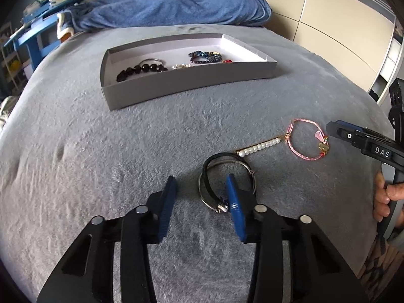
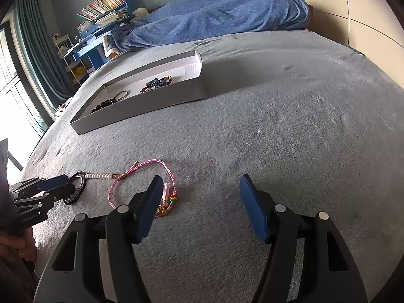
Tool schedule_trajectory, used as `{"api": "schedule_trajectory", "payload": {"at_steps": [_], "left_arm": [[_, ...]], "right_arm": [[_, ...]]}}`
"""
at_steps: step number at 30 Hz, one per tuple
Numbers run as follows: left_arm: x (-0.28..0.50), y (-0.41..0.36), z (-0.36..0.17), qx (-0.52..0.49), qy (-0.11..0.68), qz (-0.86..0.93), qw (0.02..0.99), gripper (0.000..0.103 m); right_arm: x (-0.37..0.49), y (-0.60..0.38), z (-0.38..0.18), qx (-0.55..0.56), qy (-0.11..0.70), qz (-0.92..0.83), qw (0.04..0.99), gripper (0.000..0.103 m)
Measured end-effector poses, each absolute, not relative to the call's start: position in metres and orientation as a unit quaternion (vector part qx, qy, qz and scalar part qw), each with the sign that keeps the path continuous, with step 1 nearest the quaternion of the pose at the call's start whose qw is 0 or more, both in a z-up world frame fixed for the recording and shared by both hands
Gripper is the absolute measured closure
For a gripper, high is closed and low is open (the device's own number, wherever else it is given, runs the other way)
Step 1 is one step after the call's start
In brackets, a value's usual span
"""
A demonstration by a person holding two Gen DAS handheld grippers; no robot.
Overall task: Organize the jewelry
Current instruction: 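Move both tools back to the pink cord bracelet and black cord bracelet, then grasp the black cord bracelet with the left tool while the right tool grasps the pink cord bracelet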
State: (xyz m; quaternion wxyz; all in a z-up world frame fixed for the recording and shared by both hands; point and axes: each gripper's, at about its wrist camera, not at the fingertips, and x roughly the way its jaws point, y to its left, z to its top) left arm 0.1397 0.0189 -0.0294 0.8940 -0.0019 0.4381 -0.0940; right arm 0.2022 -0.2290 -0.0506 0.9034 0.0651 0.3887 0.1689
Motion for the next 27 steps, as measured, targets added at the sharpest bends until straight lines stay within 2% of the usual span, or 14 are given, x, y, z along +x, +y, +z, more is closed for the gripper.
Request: {"api": "schedule_trajectory", "payload": {"at_steps": [2, 3, 5, 6, 26, 27], "left_arm": [[0.141, 0.019, -0.03, -0.001, 0.44, -0.092, 0.893, 0.074], [0.142, 0.02, -0.03, -0.002, 0.44, -0.09, 0.893, 0.085], [0.142, 0.023, -0.028, -0.009, 0.438, -0.09, 0.894, 0.097], [0.141, 0.025, -0.026, -0.015, 0.435, -0.092, 0.896, 0.099], [0.133, 0.048, 0.027, -0.092, 0.37, -0.107, 0.918, 0.099], [0.134, 0.048, 0.028, -0.092, 0.369, -0.106, 0.919, 0.099]], "right_arm": [[0.202, -0.23, -0.05, 0.066, 0.388, 0.169, 0.904, 0.04], [0.202, -0.23, -0.05, 0.066, 0.388, 0.169, 0.904, 0.04], [0.201, -0.23, -0.05, 0.065, 0.386, 0.169, 0.905, 0.04], [0.201, -0.23, -0.049, 0.065, 0.385, 0.169, 0.905, 0.04], [0.201, -0.223, -0.052, 0.056, 0.392, 0.183, 0.9, 0.04], [0.202, -0.222, -0.052, 0.054, 0.394, 0.185, 0.899, 0.046]]}}
